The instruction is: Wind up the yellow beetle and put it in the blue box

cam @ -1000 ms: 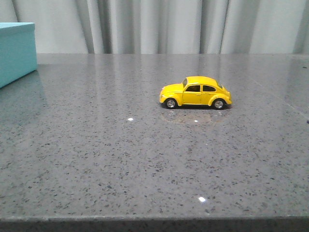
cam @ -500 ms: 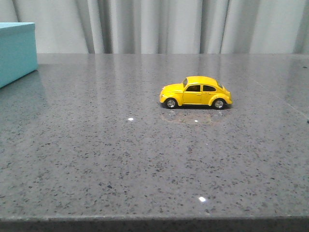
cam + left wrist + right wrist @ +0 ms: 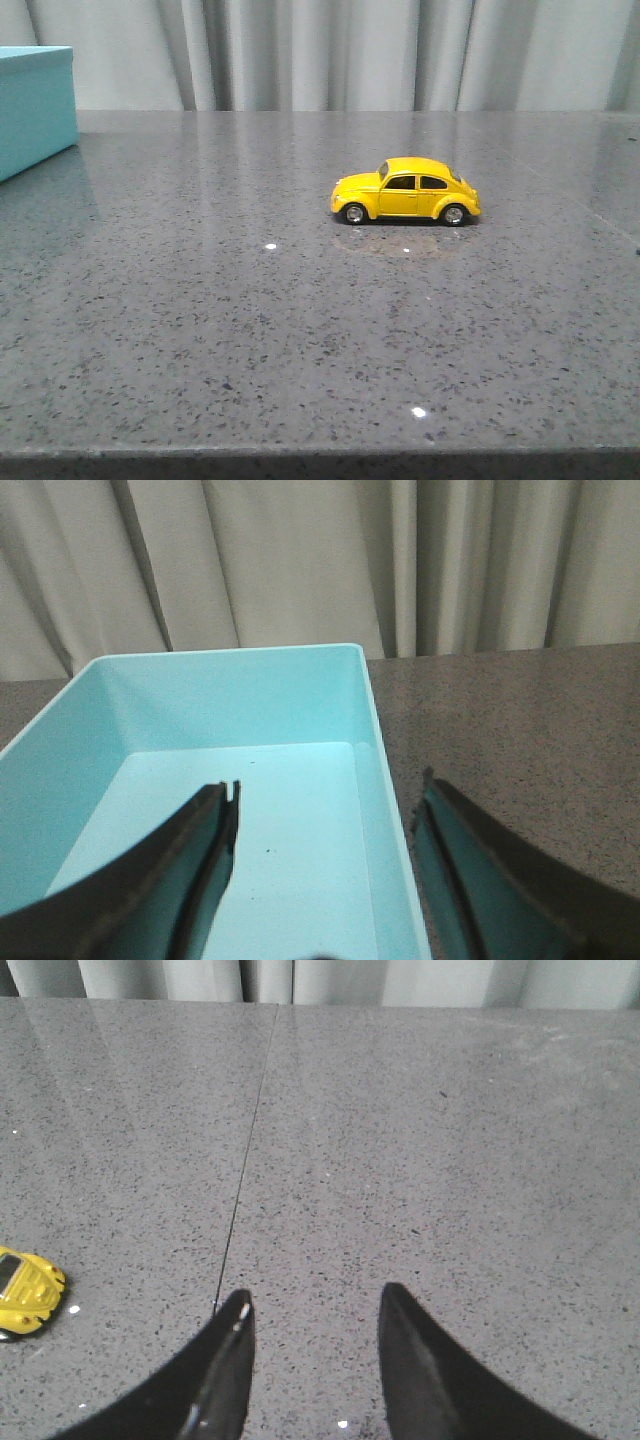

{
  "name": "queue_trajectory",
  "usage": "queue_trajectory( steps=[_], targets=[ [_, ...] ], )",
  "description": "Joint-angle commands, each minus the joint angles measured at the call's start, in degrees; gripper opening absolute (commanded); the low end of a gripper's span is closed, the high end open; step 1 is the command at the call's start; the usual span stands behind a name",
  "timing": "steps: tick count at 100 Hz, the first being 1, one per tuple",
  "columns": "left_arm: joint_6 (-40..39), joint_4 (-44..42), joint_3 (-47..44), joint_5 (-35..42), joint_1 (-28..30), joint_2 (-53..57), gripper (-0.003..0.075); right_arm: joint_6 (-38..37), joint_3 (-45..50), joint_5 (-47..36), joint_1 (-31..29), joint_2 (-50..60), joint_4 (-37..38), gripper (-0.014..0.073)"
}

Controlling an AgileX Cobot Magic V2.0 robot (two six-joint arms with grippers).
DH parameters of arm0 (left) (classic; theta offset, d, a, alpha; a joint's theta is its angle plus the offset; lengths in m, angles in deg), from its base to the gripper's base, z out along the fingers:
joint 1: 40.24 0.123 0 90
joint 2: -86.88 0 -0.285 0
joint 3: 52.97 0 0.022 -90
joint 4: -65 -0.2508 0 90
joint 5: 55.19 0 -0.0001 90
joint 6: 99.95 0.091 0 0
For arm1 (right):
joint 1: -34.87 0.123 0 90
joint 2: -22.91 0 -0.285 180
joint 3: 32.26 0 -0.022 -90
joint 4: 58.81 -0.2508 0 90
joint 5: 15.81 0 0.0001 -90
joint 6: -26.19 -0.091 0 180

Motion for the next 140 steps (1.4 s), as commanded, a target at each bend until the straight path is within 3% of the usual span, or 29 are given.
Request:
queue_trajectory(
  steps=[1, 24, 38, 49, 77, 108, 140],
  targets=[
    [-0.3, 0.5, 2.1, 5.5, -0.5, -0.5, 0.0386, 0.2, -5.9, 0.7, 0.4, -3.2, -1.6, 0.0320],
    [-0.3, 0.5, 2.4, 5.5, -0.5, -0.5, 0.0386, 0.2, -19.5, 15.1, 4.9, -15.4, -6.2, 0.0328],
    [-0.3, 0.5, 2.4, 5.5, -0.5, -0.5, 0.0386, -0.5, -28.2, 22.1, 8.2, -23.9, -8.3, 0.0390],
    [-0.3, 0.5, 2.4, 5.5, -0.5, -0.5, 0.0386, -3.1, -34.8, 28.0, 11.2, -31.0, -8.4, 0.0440],
    [-0.3, 0.5, 2.4, 5.5, -0.5, -0.5, 0.0386, -10.1, -49.5, 37.6, 18.8, -45.4, -8.0, 0.0439],
    [-0.3, 0.5, 2.4, 5.5, -0.5, -0.5, 0.0386, -19.1, -58.8, 42.2, 24.4, -55.3, -6.6, 0.0435],
    [-0.3, 0.5, 2.4, 5.5, -1.7, -0.5, 0.0386, -23.2, -59.5, 43.0, 25.8, -59.9, -6.2, 0.0435]
  ],
)
